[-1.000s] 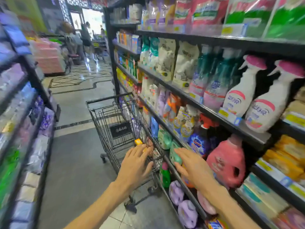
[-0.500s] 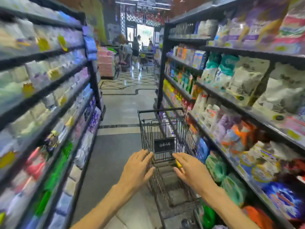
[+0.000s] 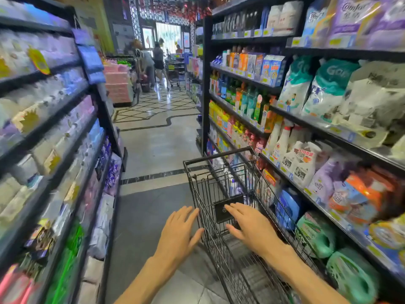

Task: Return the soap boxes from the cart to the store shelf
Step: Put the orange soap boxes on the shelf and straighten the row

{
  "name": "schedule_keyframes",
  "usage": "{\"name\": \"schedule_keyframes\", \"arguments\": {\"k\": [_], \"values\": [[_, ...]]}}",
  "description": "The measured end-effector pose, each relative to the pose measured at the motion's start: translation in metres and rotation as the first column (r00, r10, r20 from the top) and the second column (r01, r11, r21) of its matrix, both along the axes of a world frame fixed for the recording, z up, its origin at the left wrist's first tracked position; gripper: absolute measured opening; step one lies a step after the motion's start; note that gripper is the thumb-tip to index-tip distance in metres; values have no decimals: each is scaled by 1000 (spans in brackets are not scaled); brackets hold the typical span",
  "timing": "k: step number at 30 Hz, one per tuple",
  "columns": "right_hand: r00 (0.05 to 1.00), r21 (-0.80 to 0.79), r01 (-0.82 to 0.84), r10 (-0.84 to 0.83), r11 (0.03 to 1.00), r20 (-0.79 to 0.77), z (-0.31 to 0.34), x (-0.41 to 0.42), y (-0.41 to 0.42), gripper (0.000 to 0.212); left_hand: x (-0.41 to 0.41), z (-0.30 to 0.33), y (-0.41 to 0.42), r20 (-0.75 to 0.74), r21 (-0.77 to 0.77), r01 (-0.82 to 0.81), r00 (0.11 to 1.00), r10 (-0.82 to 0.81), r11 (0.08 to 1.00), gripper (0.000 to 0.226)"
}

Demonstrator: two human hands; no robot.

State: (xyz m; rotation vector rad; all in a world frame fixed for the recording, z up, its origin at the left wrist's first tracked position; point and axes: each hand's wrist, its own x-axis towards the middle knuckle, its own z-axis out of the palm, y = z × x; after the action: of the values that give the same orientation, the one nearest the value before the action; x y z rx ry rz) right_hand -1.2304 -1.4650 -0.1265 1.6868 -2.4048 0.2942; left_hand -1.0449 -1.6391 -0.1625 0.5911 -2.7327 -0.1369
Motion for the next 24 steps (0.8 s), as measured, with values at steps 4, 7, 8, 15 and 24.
{"name": "schedule_keyframes", "arguments": {"k": [4,7,8,15,24], "values": [[993,5,99,-99,995,71,-15,-53,-36,63,-67,-14,-45,26,21,90,996,-90,996,64],[970,32,191,-193,981,146,-27,-92,-53,65,-121,-18,-71,64,52,166,984,-169,985,63],[962,40,217,-221,975,161,-32,-105,-58,65,-140,-16,-78,68,44,195,978,-197,980,63],[837,106,484,-494,869,234,-39,-175,-55,59,-275,-30,-102,139,86,441,883,-449,893,64],[502,230,790,-814,569,292,-115,-219,-33,66,-417,-107,-105,268,261,722,584,-766,641,59]]}}
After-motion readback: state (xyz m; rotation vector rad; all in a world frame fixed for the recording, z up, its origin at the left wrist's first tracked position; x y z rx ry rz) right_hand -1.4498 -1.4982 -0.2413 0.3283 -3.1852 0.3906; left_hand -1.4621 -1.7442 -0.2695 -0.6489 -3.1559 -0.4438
